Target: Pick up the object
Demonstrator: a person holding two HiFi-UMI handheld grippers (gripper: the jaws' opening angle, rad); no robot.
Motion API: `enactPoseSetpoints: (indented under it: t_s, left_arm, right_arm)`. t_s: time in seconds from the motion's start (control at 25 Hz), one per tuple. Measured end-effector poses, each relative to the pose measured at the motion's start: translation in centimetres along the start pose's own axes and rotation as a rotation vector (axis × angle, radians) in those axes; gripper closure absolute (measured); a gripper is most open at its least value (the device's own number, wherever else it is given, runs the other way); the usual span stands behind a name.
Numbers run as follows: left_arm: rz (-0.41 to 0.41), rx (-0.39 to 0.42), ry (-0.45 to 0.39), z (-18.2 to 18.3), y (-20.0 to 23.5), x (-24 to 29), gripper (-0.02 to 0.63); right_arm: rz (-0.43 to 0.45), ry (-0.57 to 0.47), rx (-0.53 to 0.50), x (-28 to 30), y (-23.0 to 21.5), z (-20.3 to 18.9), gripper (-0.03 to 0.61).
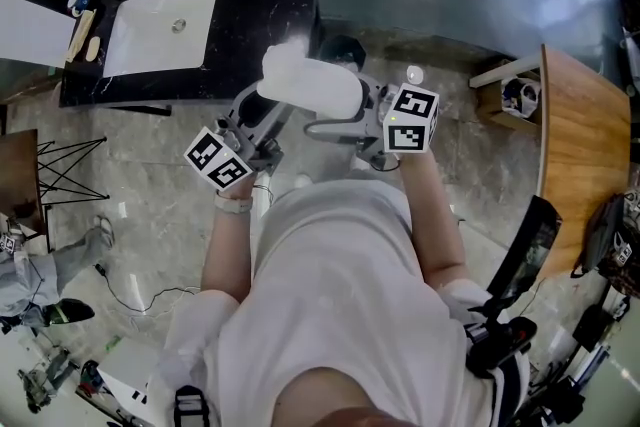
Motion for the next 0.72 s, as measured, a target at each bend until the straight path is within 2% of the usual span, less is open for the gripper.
enactPoseSetpoints:
  t_s: [0.72]
  left_arm:
    - [0.015,-0.015,0.006,-0.38,0.66,0.06,0.466]
  right_arm:
    - [-0.017,0.004,0.010,0.19,-0.73,-0.28,0.064]
Point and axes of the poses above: the fingertips, and each gripper's own axes: x forward along the fingers, y to its left, z out of its top, the point moved 2 cm from there along -x, backward along the fingers, and after that the axes turned 1 degree about -y, right-handed, at the moved point
